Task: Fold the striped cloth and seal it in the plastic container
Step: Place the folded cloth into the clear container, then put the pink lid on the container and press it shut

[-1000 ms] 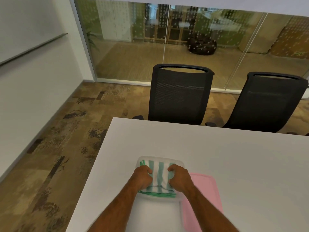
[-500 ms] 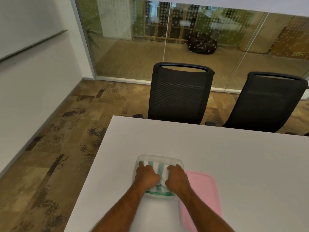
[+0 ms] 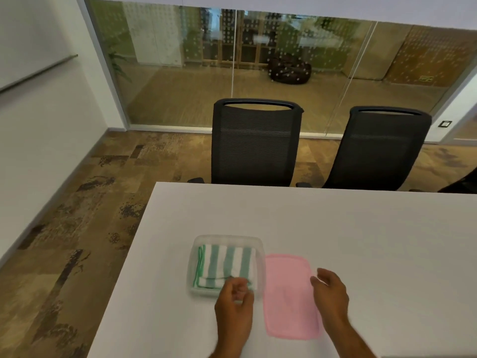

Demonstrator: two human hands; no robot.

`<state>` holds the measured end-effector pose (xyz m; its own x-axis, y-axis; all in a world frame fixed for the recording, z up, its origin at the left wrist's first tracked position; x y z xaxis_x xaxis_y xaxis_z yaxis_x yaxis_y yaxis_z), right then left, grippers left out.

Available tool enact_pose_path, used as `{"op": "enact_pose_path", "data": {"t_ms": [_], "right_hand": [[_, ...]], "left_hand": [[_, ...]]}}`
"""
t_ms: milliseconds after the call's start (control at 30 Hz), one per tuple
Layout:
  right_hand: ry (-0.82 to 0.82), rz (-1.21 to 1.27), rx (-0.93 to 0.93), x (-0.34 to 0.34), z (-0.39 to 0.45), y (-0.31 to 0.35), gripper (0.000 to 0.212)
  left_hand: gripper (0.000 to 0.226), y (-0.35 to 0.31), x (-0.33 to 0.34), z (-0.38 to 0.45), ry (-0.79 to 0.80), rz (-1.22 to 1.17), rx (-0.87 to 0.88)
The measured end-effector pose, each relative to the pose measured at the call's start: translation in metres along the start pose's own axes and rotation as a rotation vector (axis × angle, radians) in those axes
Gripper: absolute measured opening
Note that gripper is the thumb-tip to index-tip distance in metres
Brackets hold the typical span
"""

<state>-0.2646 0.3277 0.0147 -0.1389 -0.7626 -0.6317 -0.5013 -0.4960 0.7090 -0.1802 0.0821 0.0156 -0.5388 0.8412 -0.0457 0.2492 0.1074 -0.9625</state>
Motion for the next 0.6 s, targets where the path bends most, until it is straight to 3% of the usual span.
{"op": "enact_pose_path", "data": {"t_ms": [133,200,333,533,600], "right_hand": [[0.042,-0.065,0.083,-0.007,0.004,-0.046,0.041],[0.096,-0.101,0.108,-0.003,0.003,-0.062,0.046],[0.218,-0.160,0.132,0.012,-0.001,-0.078,0.054],[0.274,-0.212,0.094,0.019,-0.010,-0.079,0.038],[0.279,-0.204,0.115,0.018,-0.010,-0.081,0.046]], "left_hand": [[0.033,0.055,0.018,-0.017,0.052,0.111,-0.234],[0.051,0.071,0.033,-0.020,0.168,0.233,-0.338],[0.071,0.080,0.054,-0.017,0.250,0.344,-0.376],[0.035,0.080,0.066,-0.015,0.251,0.382,-0.376],[0.032,0.082,0.063,-0.015,0.233,0.399,-0.354]]}}
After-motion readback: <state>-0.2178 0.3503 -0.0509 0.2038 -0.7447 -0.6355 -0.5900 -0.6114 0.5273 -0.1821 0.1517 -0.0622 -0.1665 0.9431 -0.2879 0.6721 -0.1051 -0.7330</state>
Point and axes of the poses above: each hand's wrist, its own z-axis towards the middle knuckle, its own x-axis out of the palm, y = z × x, the point moved 6 cm from there along z, towards the middle knuckle, and after that the axes turned 8 degrees about -z, right-handed, at the moved point
